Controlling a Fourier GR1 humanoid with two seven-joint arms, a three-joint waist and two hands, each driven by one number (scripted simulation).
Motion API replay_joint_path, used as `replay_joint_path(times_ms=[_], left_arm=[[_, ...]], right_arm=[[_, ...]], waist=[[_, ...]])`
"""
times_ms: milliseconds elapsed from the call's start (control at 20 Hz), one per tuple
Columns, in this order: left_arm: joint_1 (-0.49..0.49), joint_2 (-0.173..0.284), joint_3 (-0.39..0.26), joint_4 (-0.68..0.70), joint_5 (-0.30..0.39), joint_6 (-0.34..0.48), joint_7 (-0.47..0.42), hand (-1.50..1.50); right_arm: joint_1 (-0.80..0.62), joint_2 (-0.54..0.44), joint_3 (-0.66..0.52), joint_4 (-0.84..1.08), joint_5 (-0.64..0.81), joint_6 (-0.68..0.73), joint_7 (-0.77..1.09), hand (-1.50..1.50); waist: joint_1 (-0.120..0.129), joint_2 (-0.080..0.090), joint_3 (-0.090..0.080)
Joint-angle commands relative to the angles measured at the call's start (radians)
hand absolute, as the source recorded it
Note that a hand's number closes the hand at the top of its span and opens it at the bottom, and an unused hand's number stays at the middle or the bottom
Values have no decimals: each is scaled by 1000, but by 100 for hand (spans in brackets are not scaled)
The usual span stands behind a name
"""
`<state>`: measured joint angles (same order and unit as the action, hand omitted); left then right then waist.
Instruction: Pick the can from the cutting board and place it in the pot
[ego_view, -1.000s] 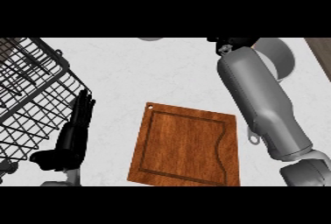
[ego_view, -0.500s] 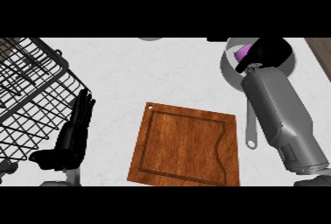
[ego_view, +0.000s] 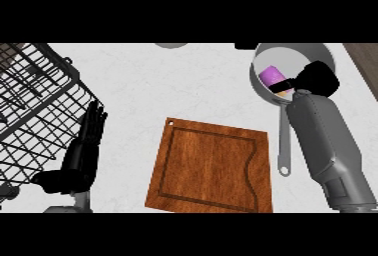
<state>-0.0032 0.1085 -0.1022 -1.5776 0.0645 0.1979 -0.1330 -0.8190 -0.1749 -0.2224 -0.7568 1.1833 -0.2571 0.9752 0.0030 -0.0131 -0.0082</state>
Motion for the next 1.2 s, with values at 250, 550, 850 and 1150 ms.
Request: replay_joint_path(times_ms=[250, 550, 850, 1150], left_arm=[[-9, -8, 8, 3, -5, 11, 15, 0], [46, 6, 13, 18, 8, -33, -58, 0], [3, -25, 12, -5, -18, 13, 12, 0], [-60, 9, 63, -10, 4, -13, 77, 0]], right_arm=[[96, 45, -61, -252, -117, -417, -234, -150], [161, 68, -143, -347, -260, -592, -331, -150], [377, 87, -123, -541, -382, -599, -426, -150], [535, 6, -133, -711, -538, -548, -551, -150]], waist=[[-18, 9, 10], [-4, 13, 9], [-8, 12, 8], [-8, 12, 8]])
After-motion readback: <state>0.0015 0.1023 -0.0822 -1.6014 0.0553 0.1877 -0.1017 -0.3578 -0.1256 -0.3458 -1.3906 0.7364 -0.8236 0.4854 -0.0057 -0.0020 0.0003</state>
